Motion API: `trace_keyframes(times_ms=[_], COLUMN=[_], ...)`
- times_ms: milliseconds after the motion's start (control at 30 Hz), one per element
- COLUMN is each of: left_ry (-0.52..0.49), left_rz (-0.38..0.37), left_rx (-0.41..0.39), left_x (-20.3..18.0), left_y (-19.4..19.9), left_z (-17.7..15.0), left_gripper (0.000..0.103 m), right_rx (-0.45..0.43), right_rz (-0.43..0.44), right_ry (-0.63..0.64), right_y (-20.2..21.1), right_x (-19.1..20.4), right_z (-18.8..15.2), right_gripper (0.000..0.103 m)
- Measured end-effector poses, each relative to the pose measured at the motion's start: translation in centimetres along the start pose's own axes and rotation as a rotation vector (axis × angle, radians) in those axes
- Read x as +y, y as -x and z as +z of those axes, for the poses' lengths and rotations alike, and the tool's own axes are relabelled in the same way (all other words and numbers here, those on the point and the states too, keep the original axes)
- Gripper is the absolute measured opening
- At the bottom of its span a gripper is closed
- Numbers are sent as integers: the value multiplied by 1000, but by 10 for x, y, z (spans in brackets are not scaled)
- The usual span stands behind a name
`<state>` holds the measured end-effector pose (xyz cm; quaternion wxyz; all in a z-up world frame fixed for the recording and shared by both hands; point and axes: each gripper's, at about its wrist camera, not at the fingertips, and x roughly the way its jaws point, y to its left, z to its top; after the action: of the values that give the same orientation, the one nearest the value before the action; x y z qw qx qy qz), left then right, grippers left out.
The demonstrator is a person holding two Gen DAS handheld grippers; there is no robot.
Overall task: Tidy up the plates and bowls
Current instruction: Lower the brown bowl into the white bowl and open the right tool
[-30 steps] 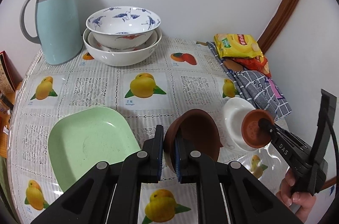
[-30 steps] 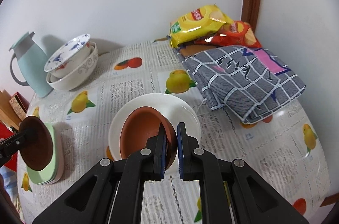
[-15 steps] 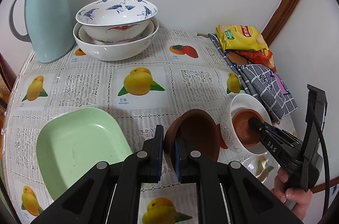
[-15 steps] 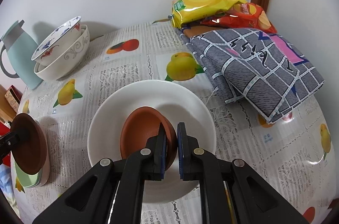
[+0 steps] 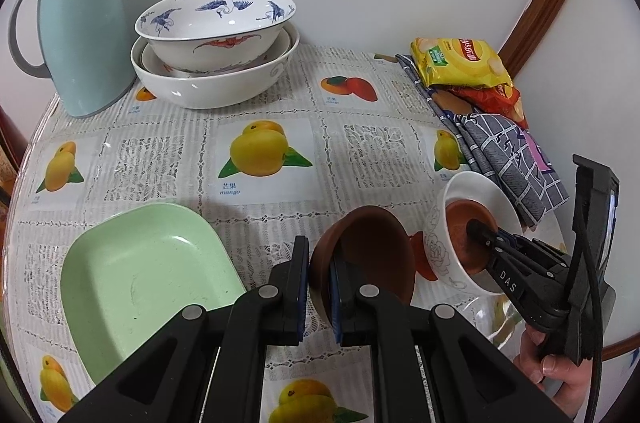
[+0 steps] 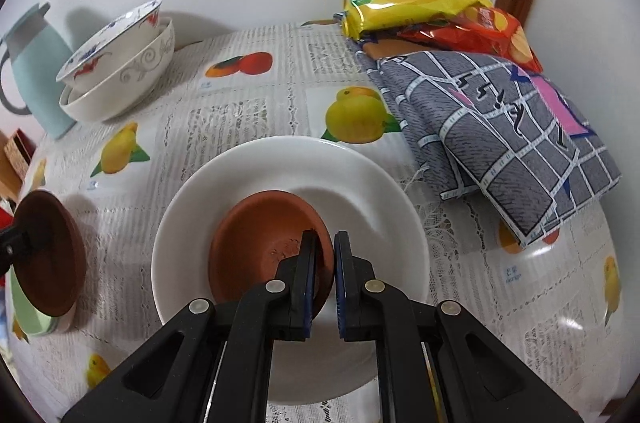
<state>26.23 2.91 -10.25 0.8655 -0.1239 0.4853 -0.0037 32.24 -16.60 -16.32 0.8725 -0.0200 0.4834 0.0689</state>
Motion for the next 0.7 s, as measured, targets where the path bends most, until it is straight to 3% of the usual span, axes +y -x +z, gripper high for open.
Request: trace_keyframes(times_ms=[500,700], left_ry=[0,-3], left_rz=[-17,-12], left_rx=[-2,-7], left_x=[1,4], left_y=[5,8], left_z=[-4,-6], left_gripper=[9,9], right_rx=[24,16], right_rz=[-119,-124], right_ry=[91,96], right_y=[-7,-6], right_x=[15,15], right_z=[-2,-1], right_gripper=[14,17])
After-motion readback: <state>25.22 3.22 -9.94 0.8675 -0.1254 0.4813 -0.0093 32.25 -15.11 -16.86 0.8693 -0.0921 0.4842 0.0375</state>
